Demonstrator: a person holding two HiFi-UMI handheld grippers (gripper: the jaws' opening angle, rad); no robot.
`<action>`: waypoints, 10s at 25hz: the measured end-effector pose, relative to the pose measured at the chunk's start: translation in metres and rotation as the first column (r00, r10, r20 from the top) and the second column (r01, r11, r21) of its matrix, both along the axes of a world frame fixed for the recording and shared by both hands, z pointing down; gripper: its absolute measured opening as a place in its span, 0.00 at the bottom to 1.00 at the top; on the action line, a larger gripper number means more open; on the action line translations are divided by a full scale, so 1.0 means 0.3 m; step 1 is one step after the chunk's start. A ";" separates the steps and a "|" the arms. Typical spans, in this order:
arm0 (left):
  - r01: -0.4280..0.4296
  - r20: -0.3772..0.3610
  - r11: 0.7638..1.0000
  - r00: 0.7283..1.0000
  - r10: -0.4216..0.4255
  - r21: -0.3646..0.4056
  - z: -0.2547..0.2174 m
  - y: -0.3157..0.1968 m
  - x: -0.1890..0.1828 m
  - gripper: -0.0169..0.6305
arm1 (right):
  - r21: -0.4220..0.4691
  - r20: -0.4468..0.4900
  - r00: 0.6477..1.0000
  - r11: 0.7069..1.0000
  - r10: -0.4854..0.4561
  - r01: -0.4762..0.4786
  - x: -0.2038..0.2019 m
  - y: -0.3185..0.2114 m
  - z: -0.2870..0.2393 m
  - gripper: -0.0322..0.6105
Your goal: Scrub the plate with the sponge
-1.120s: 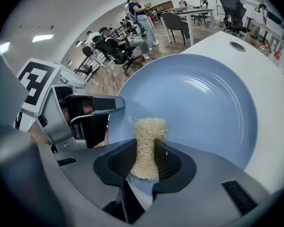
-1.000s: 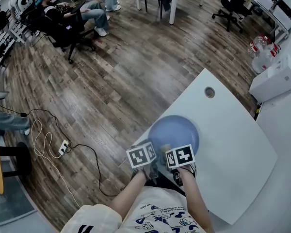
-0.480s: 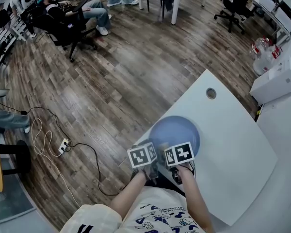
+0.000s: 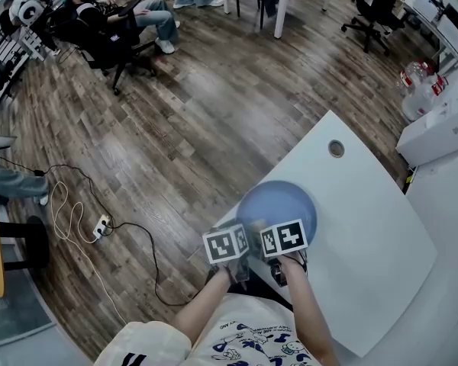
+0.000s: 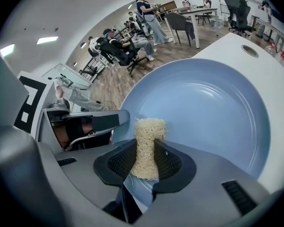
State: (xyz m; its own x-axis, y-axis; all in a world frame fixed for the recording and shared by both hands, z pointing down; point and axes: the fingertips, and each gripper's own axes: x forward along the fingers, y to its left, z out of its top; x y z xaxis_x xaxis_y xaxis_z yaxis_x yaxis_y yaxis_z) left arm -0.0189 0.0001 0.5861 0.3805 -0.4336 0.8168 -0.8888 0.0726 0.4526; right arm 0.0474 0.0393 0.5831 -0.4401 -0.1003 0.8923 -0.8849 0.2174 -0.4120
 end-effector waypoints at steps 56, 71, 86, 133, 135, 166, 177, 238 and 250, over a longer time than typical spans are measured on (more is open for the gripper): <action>-0.046 0.018 0.999 0.999 0.047 -0.015 0.000 -0.003 0.004 0.06 | 0.270 0.003 1.000 0.963 0.017 -0.017 -0.023 -0.289 -0.013 0.23; -0.030 0.018 0.999 0.999 0.031 -0.013 0.009 0.008 0.001 0.06 | 0.319 -0.026 0.993 0.943 0.112 -0.098 0.074 -0.345 0.001 0.23; -0.019 0.021 1.000 1.000 0.020 -0.016 0.005 0.001 0.000 0.06 | 0.343 -0.108 0.976 0.928 0.190 -0.143 0.203 -0.373 -0.017 0.23; 0.043 -0.024 0.999 0.999 -0.044 -0.029 -0.010 -0.007 0.008 0.06 | 0.230 -0.298 0.913 0.949 0.278 -0.214 0.430 -0.246 -0.022 0.23; 0.044 -0.025 0.999 0.999 -0.045 -0.030 -0.013 -0.009 0.010 0.06 | 0.228 -0.302 0.911 0.949 0.281 -0.217 0.437 -0.241 -0.025 0.23; 0.083 -0.040 0.996 0.996 -0.084 -0.027 -0.005 -0.012 0.005 0.06 | 0.203 -0.325 0.908 0.957 0.265 -0.207 0.464 -0.129 -0.017 0.23; 0.080 -0.040 0.996 0.996 -0.082 -0.029 -0.008 -0.018 0.007 0.06 | 0.203 -0.323 0.909 0.958 0.262 -0.204 0.455 -0.093 -0.023 0.23; 0.080 -0.046 0.996 0.996 -0.081 -0.027 0.002 -0.009 0.004 0.06 | 0.099 -0.226 0.969 0.992 0.098 -0.077 0.204 0.092 -0.001 0.23; 0.064 -0.029 0.998 0.998 -0.064 -0.027 0.000 -0.014 0.005 0.06 | 0.061 -0.169 0.982 0.995 0.082 -0.072 0.146 0.079 -0.005 0.23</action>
State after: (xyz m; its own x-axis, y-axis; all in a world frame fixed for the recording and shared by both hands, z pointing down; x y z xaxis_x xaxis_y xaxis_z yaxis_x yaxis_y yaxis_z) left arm -0.0174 -0.0042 0.5862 0.3768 -0.4365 0.8170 -0.8682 0.1412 0.4758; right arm 0.0911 0.0631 0.5816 -0.2705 -0.1787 0.9460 -0.9562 0.1638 -0.2425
